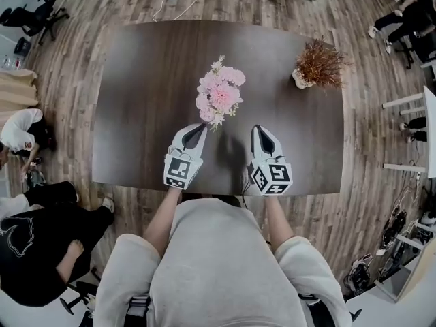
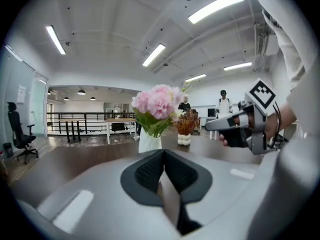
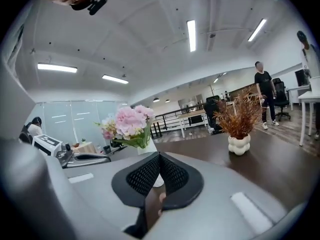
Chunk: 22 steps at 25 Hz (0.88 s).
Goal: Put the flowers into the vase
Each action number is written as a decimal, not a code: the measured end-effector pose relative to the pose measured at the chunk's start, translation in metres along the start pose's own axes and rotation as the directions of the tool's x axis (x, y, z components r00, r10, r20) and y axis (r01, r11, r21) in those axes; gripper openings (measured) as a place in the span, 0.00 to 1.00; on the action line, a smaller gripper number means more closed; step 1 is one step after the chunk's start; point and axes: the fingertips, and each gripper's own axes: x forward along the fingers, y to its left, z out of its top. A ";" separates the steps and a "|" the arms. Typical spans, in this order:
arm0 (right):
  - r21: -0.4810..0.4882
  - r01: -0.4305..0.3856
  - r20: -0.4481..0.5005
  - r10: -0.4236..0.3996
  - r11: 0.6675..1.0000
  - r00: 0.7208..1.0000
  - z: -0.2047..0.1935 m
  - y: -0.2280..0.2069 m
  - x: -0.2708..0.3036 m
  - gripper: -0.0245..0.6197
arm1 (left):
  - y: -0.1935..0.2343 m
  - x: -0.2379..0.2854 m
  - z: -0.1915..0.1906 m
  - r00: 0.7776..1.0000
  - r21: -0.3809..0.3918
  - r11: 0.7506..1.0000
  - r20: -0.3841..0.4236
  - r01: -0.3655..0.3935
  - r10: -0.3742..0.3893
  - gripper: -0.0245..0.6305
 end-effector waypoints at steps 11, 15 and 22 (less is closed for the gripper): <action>-0.060 0.131 0.110 -0.124 0.990 0.986 0.016 0.035 -0.104 0.03 | -0.040 -0.071 0.038 0.995 0.036 0.997 0.069 0.070 -0.072 0.05; -0.066 0.169 0.117 -0.160 0.983 0.980 0.003 0.075 -0.135 0.03 | -0.042 -0.122 0.033 0.992 0.047 0.995 0.088 0.090 -0.094 0.05; -0.064 0.230 0.150 -0.218 0.971 0.964 -0.023 0.151 -0.197 0.03 | -0.053 -0.218 0.011 0.984 0.051 0.989 0.099 0.142 -0.147 0.05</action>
